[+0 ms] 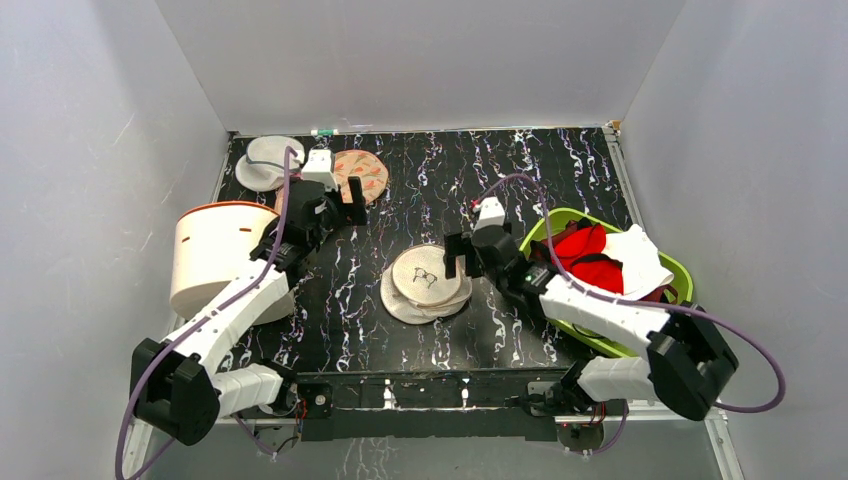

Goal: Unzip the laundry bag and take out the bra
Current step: Reset both arms

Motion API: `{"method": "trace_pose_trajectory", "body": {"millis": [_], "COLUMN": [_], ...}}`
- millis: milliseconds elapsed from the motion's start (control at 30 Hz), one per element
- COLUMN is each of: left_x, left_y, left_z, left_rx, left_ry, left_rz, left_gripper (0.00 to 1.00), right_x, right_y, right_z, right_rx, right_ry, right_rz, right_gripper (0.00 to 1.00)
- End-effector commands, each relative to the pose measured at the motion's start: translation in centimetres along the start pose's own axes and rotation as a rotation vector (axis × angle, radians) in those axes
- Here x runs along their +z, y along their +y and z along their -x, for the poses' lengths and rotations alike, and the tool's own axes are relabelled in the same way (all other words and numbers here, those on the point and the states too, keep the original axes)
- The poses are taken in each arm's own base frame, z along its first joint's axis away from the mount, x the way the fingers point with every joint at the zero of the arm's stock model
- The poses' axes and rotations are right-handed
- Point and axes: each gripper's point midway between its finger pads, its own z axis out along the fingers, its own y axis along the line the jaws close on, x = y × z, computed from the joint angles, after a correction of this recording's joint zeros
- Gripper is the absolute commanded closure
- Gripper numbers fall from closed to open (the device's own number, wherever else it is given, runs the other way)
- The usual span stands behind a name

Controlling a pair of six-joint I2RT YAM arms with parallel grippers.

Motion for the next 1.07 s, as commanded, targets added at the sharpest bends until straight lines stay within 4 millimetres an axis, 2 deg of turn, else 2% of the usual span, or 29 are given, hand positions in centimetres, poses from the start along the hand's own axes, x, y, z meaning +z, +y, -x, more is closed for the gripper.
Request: {"method": "trace_pose_trajectory", "body": {"millis": [0,100,167,233,300,367,433,500,533,600,667,733,867,1033], "left_x": [-0.1,0.2,-0.1,-1.2,-3.1,-5.5,-8.2,-10.7,-12.4,-14.2,-15.8,-17.2,-19.2,-20.8], "left_y": [1.1,0.8,0.7,0.4,0.0,-0.3,-0.5,-0.6,-0.6,-0.7,-0.3,0.2,0.5,0.7], "left_z": [2.7,5.0,8.1,12.0,16.3,19.8,22.6,24.3,25.0,25.4,25.5,25.5,25.6,25.8], "left_rx": [-0.006,-0.005,-0.030,-0.065,-0.076,-0.077,-0.086,-0.101,-0.112,-0.123,-0.132,-0.143,-0.151,-0.165], "left_ry": [-0.093,-0.094,-0.122,-0.169,-0.225,-0.273,-0.324,-0.377,-0.418,-0.465,-0.497,-0.516,-0.524,-0.540], "left_rz": [0.061,0.059,0.027,-0.025,-0.049,-0.063,-0.074,-0.091,-0.109,-0.131,-0.131,-0.117,-0.114,-0.122], "left_gripper": [0.03,0.02,0.01,0.02,0.02,0.02,0.02,0.02,0.02,0.02,0.02,0.02,0.02,0.02], "right_x": [1.4,1.8,1.4,0.0,-2.3,-5.5,-9.4,-13.8,-16.6,-20.2,-23.1,-25.1,-27.2,-26.7], "right_y": [-1.6,-5.2,-7.8,-9.9,-10.6,-11.0,-11.4,-10.8,-10.4,-9.4,-8.8,-8.8,-9.7,-10.0], "right_z": [7.8,11.1,13.2,15.8,19.0,22.5,25.6,28.3,29.7,31.0,31.8,32.3,32.4,31.3], "right_rx": [0.107,0.198,0.230,0.224,0.175,0.136,0.109,0.090,0.081,0.072,0.076,0.109,0.184,0.160], "right_ry": [-0.118,-0.113,-0.118,-0.152,-0.203,-0.284,-0.383,-0.499,-0.572,-0.663,-0.734,-0.787,-0.839,-0.815], "right_rz": [0.032,-0.015,-0.061,-0.145,-0.193,-0.229,-0.259,-0.233,-0.210,-0.158,-0.124,-0.114,-0.151,-0.164], "right_gripper": [0.02,0.02,0.02,0.02,0.02,0.02,0.02,0.02,0.02,0.02,0.02,0.02,0.02,0.02]}}
